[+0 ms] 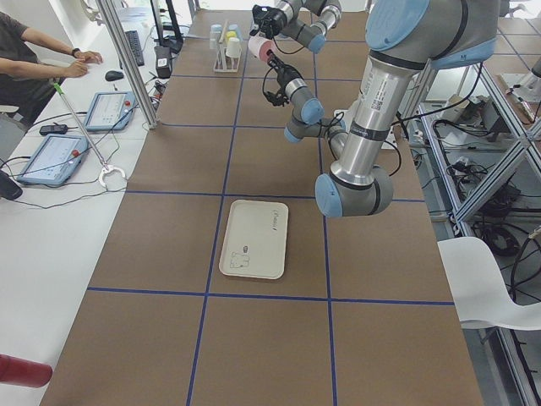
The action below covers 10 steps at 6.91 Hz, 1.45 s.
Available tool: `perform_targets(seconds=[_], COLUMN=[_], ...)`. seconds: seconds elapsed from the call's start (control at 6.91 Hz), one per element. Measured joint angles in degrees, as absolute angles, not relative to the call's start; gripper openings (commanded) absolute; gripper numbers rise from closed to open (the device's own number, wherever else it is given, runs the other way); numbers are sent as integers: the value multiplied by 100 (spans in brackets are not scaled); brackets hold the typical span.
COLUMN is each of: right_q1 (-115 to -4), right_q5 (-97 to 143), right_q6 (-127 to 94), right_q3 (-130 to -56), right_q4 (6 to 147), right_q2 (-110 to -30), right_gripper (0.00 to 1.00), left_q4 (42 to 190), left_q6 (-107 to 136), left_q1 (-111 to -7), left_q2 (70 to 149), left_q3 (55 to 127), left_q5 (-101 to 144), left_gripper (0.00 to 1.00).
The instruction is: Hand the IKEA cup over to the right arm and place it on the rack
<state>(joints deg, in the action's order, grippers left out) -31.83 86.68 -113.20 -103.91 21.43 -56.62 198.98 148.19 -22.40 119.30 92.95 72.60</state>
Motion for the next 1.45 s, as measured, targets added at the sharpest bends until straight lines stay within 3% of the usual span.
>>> perform_targets(seconds=[0.43,0.58,0.72,0.87,1.01,1.45], right_q1=[-3182,-3178,-3170,-3158,-3156,-3165], right_q5=[8634,8637,8639,8640,8644,8642], right_q6=[-11306,-11306,-11307,-11306,-11314,-11313], right_q3=[-10356,-10354,-10354,-10353,-10352,-10353], right_q4=[2147,2143,2136,2131,2105,2068], right_q2=[-5660,-5660,-5660,-5661,-5663,-5662], right_gripper=[91,28,0,0,0,0], left_q4=[19896,19875,19840,19819,19802,19808], left_q6=[14818,14818,14818,14818,14816,14302], left_q1=[-2233,-2233,-2229,-2227,-2223,-2210], left_q2=[11943,11951,11968,12000,12015,12001], left_q3=[9297,9296,9297,9297,9296,9307], left_q5=[7252,7251,7232,7180,7135,7103], left_gripper=[0,0,3,79,100,100])
